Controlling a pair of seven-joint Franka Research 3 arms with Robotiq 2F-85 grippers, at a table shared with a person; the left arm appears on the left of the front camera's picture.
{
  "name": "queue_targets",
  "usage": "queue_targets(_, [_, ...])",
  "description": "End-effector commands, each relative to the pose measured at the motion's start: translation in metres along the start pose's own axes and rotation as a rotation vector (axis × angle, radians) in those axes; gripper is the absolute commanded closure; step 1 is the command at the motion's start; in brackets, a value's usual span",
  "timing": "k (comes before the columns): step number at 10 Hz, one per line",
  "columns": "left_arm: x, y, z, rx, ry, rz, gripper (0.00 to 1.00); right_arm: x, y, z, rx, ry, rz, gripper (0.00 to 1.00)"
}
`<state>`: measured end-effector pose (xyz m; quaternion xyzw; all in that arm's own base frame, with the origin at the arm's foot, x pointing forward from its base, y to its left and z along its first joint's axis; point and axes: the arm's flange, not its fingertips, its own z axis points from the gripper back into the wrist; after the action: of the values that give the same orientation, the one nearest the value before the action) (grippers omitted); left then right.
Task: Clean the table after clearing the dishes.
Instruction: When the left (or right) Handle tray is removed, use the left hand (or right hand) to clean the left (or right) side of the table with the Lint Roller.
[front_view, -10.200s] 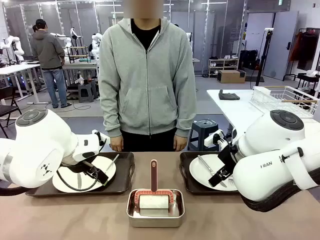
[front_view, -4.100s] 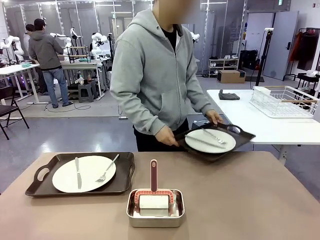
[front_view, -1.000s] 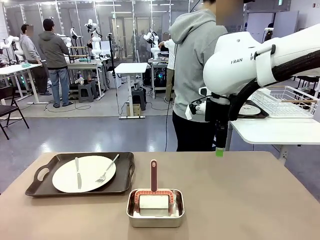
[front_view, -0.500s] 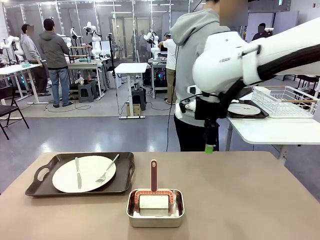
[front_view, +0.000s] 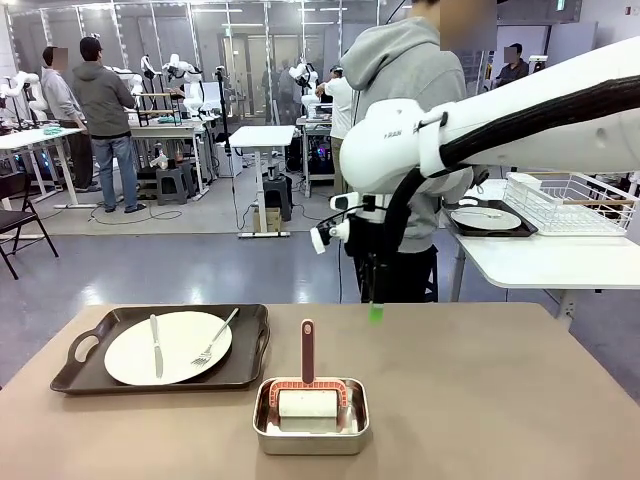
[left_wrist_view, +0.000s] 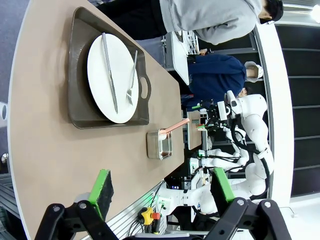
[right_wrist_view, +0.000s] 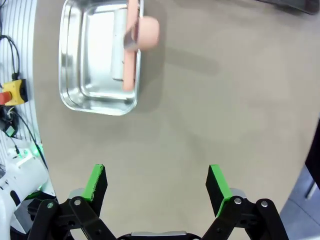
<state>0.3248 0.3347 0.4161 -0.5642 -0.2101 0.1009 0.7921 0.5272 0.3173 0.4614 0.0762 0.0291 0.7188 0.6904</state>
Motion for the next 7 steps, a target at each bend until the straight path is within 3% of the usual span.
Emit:
queue_targets(1, [-0.002, 0.000, 0.002, -0.002, -0.002, -0.007, 0.00, 0.028, 0.002, -0.007, 0.043, -0.005, -0.038, 0.00])
queue_targets(7, [-0.002, 0.000, 0.002, -0.002, -0.002, -0.007, 0.00, 0.083, -0.004, -0.033, 0.119, 0.061, -0.077, 0.00])
